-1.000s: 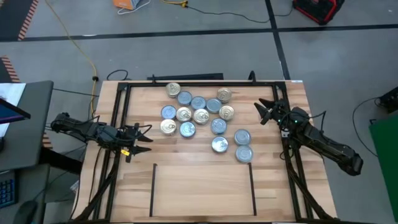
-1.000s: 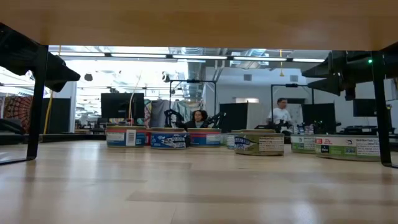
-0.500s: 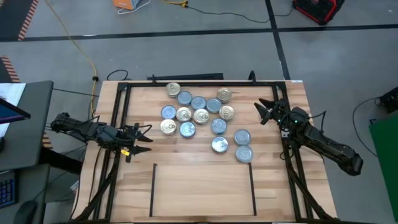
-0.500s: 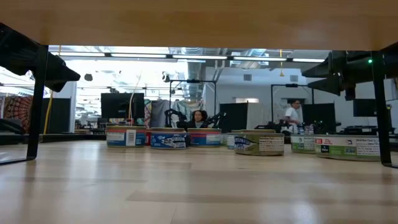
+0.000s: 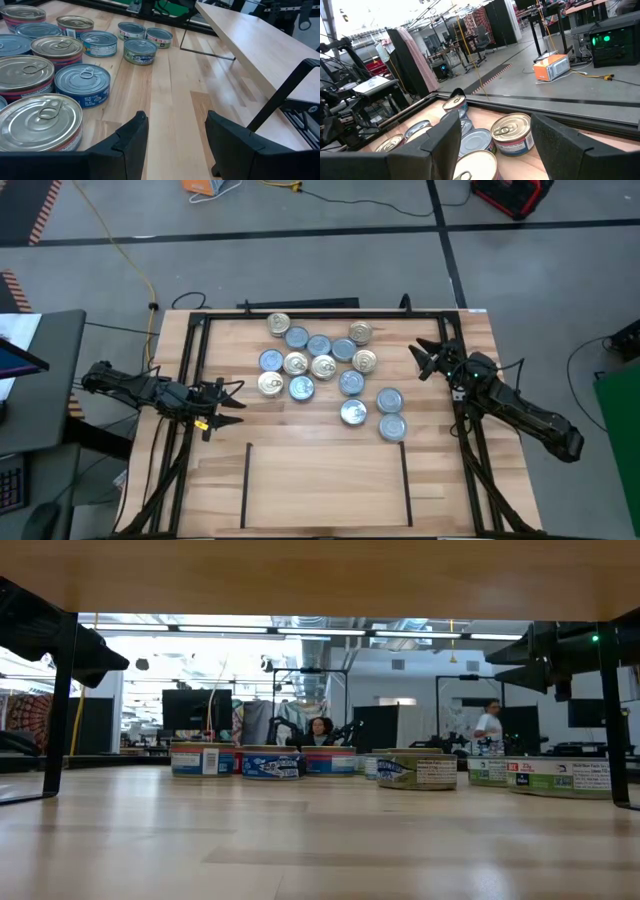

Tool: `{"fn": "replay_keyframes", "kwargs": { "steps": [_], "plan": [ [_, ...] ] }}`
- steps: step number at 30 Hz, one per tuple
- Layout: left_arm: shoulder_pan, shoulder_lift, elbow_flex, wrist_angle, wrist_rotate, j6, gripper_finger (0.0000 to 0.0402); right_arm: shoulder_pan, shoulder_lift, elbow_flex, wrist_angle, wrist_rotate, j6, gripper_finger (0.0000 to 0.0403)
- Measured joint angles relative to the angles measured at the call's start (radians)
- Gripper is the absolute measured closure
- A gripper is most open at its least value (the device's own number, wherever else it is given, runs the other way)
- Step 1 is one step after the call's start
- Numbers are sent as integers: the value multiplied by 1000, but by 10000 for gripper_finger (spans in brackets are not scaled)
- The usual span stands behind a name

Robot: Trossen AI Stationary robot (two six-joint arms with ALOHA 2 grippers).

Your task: Stack canned seafood by type on shelf

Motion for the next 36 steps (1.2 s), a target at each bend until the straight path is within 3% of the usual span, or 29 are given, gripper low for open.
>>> {"fn": "replay_keyframes", "kwargs": {
  "steps": [7,16,19,21,28,36],
  "plan": [
    [0,0,0,0,-4,25,214,0,0,0,0,0,0,139],
    [0,0,0,1,-25,385,214,0,0,0,0,0,0,139],
    [1,0,-4,57,-125,457,214,0,0,0,0,0,0,139],
    [1,0,-4,116,-170,423,214,0,0,0,0,0,0,139],
    [1,-2,-4,160,-162,52,214,0,0,0,0,0,2,139],
    [1,-2,-2,186,-290,45,214,0,0,0,-1,0,10,139]
  ]
}}
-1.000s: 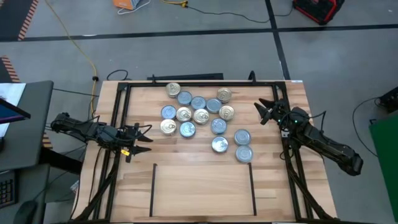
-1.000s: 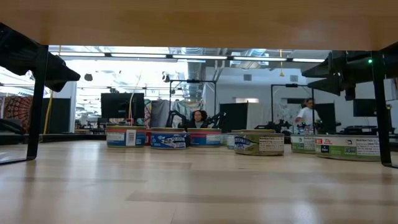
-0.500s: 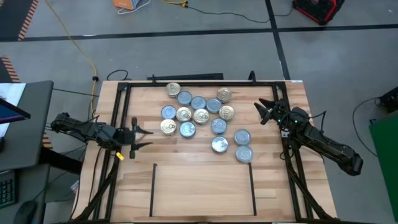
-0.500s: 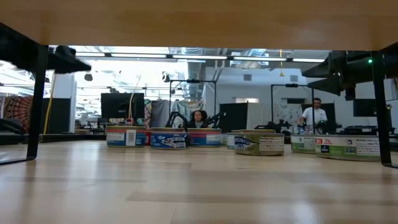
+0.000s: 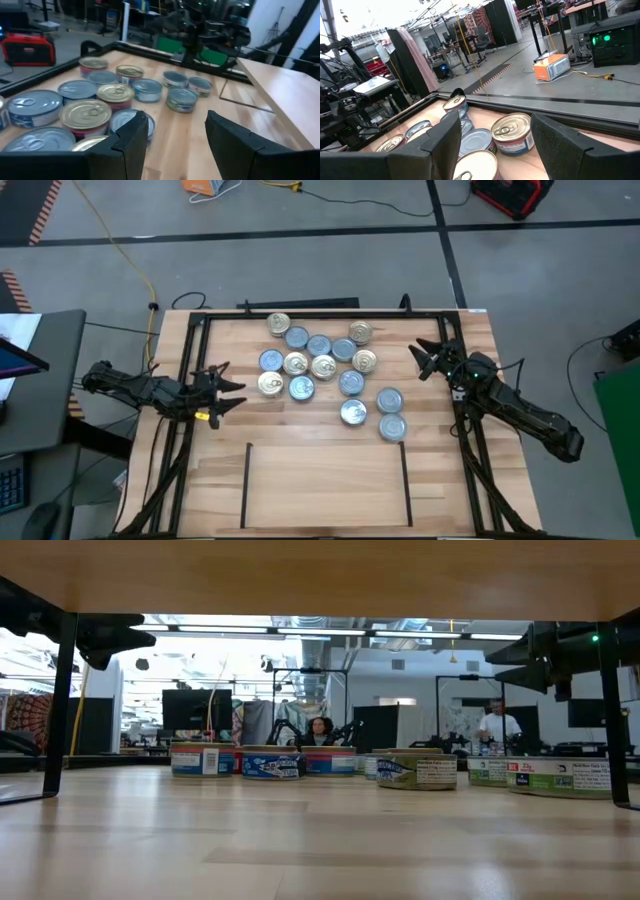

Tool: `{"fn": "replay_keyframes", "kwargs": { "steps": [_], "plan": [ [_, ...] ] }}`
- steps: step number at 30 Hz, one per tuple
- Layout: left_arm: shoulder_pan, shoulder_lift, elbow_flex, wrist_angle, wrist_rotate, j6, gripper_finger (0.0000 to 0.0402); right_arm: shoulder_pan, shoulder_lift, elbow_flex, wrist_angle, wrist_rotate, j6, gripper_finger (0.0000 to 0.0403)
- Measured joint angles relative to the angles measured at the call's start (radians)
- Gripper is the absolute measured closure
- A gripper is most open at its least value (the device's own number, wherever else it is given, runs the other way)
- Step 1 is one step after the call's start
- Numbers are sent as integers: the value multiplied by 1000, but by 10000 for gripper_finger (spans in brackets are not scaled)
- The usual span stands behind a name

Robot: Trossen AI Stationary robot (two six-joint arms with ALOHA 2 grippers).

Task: Stack canned seafood by type on shelf
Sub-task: Put the blue and pink tuna can on the shelf

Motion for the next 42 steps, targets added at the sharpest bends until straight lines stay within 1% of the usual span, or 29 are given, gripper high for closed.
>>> {"fn": "replay_keyframes", "kwargs": {
  "steps": [1,3,4,5,6,8,10,11,15,19,21,23,27,31,34,37,40,42],
  "plan": [
    [0,0,0,-1,2,-8,214,2,0,0,-1,-8,26,139],
    [0,0,0,-4,8,-22,214,4,0,0,-14,-72,100,139],
    [0,0,0,-4,8,-31,214,9,0,0,-13,-104,115,139],
    [0,0,0,-1,5,-44,214,11,5,1,-10,-116,118,139],
    [0,0,0,9,-18,-50,214,13,17,7,-17,-127,119,139],
    [3,1,0,49,-109,-63,214,14,57,39,-78,-130,115,141],
    [19,7,2,77,-162,-52,214,13,116,79,-129,-130,79,147],
    [30,12,2,88,-168,-33,215,11,153,95,-139,-131,63,151],
    [100,49,2,132,-170,1,223,11,321,163,-114,-133,-4,169],
    [193,96,2,136,-159,4,232,3,490,229,-57,-134,-74,182],
    [245,119,2,141,-139,3,237,-9,567,257,-33,-135,-104,185],
    [300,141,6,141,-86,15,243,-24,640,288,-17,-157,-130,187],
    [407,200,43,148,18,60,254,-65,780,334,18,-250,-143,188],
    [516,295,91,155,101,116,265,-99,911,353,32,-279,-157,188],
    [586,384,109,233,155,175,268,-113,1004,353,69,-291,-152,188],
    [639,479,118,332,177,217,269,-103,1081,353,120,-292,-145,188],
    [681,563,156,345,199,224,269,-88,1127,353,179,-292,-150,188],
    [709,621,188,348,233,212,269,-79,1145,353,208,-293,-150,188]
  ]
}}
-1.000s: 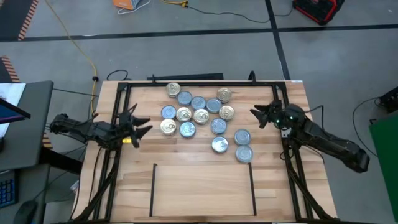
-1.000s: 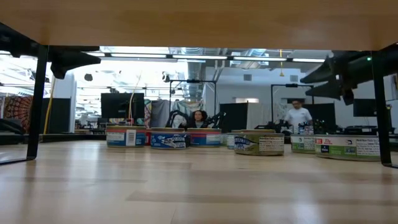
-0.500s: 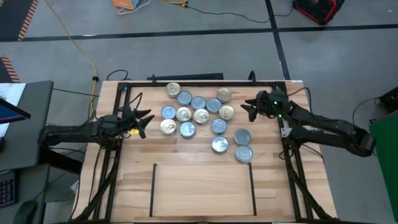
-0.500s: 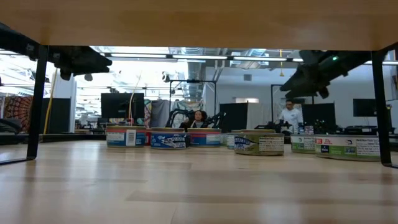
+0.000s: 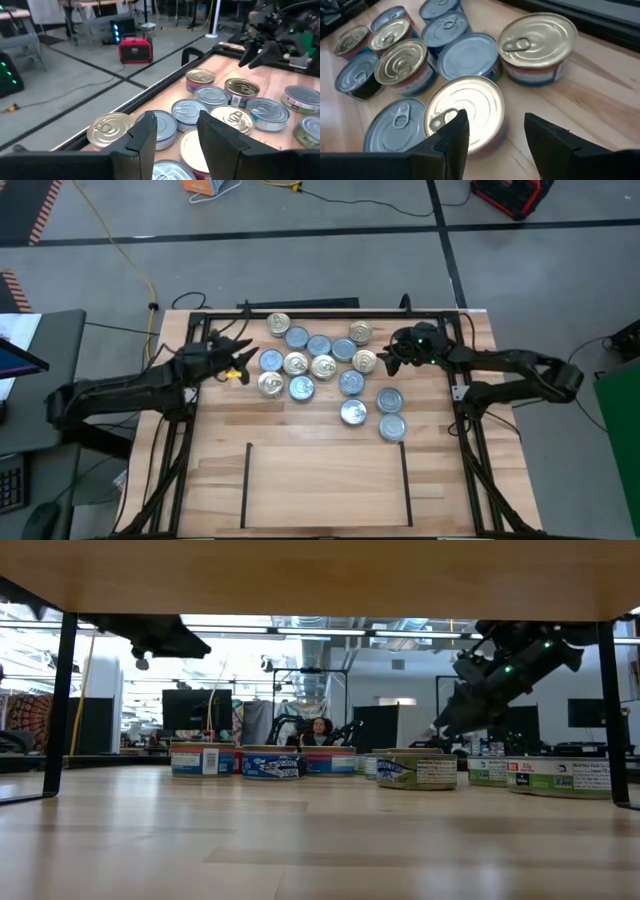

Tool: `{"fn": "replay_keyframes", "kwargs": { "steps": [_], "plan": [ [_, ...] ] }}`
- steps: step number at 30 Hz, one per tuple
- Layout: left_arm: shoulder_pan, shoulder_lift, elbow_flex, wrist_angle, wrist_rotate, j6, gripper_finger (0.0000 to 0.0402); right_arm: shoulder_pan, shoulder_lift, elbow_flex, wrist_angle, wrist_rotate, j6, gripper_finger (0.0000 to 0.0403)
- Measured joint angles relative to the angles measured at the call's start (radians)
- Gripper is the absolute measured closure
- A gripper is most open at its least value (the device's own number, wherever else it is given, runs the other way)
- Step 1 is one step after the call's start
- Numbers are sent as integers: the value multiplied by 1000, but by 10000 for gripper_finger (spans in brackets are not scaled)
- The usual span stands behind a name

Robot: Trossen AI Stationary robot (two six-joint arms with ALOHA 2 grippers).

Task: Stack canned seafood by type on shelf
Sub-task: Put the blue and pink tuna can on the shelf

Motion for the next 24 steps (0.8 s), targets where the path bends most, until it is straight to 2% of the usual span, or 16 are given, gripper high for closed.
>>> {"fn": "replay_keyframes", "kwargs": {
  "steps": [5,12,19,24],
  "plan": [
    [62,157,87,-1,145,6,269,29,32,0,20,0,0,188],
    [92,352,196,5,241,76,269,69,42,16,20,2,0,200],
    [91,469,207,99,285,88,269,90,42,20,2,84,-28,227],
    [89,522,207,170,366,82,269,93,42,20,-10,90,-40,238]
  ]
}}
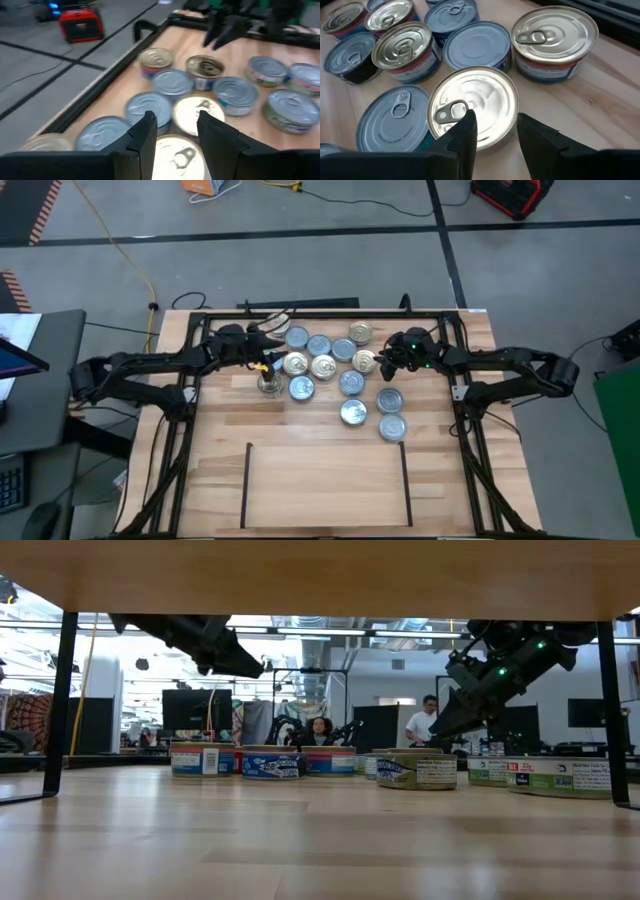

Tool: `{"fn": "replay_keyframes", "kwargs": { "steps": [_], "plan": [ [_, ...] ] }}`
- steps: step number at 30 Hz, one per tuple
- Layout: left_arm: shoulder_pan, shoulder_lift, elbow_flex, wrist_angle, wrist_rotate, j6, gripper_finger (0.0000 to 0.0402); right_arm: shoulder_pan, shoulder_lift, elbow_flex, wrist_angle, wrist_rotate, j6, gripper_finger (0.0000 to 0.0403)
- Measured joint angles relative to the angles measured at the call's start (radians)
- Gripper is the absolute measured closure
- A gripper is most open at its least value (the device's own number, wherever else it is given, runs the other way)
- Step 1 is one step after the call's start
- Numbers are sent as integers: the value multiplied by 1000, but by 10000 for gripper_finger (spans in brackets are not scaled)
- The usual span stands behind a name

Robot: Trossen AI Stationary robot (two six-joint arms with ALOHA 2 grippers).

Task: Stack canned seafood by type on shelf
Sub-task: Put the blue and pink tuna can on the shelf

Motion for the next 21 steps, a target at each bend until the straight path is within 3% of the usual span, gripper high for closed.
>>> {"fn": "replay_keyframes", "kwargs": {
  "steps": [7,12,21],
  "plan": [
    [-6,50,0,74,51,-71,269,5,2,0,12,38,-20,238],
    [-69,49,0,76,72,-80,269,60,87,0,40,109,1,238],
    [-198,49,0,35,-24,-58,269,92,113,2,1,176,52,239]
  ]
}}
